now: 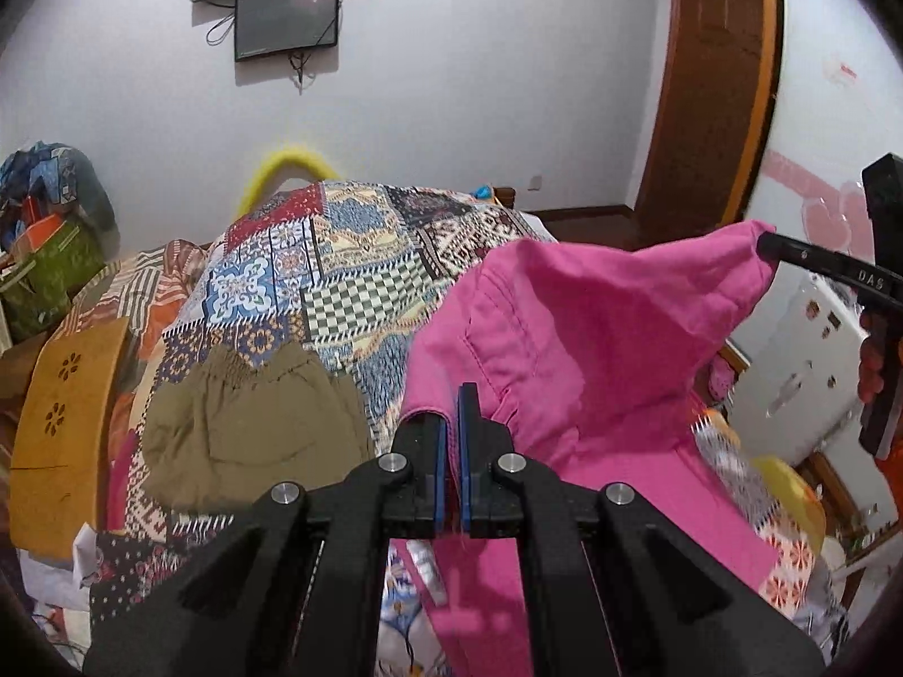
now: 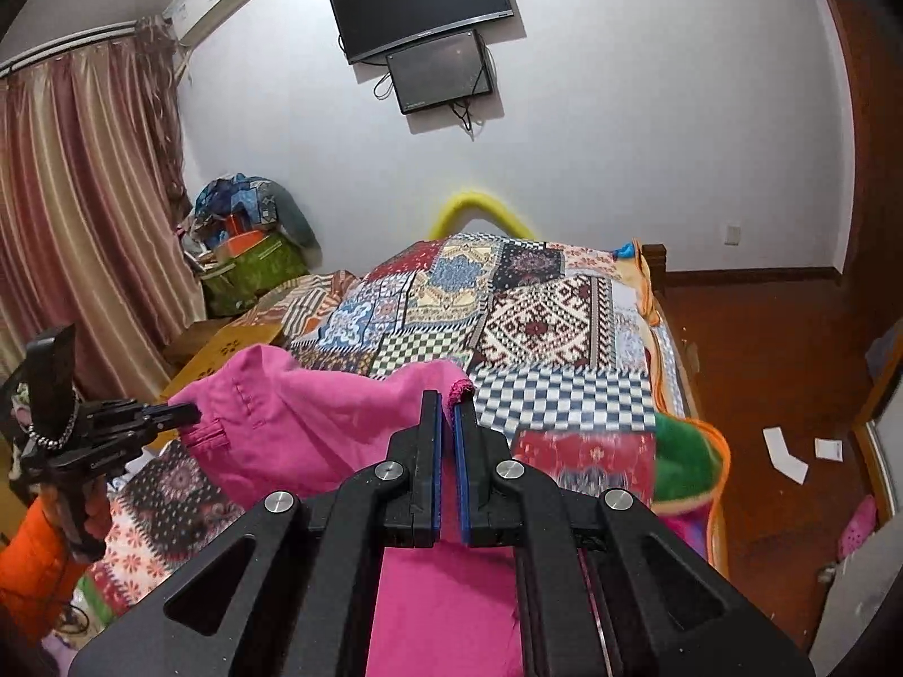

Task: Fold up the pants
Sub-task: 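Lift both hems and fold them over toward the waistband, then release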

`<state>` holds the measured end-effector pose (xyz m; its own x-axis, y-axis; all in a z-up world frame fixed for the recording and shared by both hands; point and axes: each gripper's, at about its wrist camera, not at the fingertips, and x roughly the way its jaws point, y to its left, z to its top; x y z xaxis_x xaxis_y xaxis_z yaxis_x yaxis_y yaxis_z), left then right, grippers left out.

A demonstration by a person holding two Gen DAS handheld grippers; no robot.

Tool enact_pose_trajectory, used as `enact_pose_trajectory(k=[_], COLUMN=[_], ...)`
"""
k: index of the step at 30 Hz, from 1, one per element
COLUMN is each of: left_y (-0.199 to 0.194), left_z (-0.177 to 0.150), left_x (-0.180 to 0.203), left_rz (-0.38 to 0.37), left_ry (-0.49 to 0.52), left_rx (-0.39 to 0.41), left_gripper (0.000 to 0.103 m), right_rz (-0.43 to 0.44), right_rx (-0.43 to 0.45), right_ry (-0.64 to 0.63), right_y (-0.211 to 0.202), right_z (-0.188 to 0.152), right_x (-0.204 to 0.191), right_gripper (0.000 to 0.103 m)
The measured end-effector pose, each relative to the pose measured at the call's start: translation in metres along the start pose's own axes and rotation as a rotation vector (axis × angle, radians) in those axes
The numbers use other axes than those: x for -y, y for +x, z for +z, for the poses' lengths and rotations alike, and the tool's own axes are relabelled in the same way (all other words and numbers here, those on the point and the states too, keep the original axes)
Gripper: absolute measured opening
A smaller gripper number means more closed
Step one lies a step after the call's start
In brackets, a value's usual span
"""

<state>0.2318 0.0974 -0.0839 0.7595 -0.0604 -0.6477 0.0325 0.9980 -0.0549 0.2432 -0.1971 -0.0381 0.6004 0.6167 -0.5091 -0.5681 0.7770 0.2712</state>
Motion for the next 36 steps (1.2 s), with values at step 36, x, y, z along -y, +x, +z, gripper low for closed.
enact_pose_trajectory(k=[36], left_y=[-0.038], left_z=[-0.19], left_x=[0.024], left_rz=[-0.028], left_ry=[0.007], left_rx=[-0.202], left_gripper=[0.007], right_rz=[-0.051], right_rx=[-0.369], right_ry=[0.168], right_y=[-0.033], right_z=[-0.209], right_x=[0.002], right_gripper=[0.004])
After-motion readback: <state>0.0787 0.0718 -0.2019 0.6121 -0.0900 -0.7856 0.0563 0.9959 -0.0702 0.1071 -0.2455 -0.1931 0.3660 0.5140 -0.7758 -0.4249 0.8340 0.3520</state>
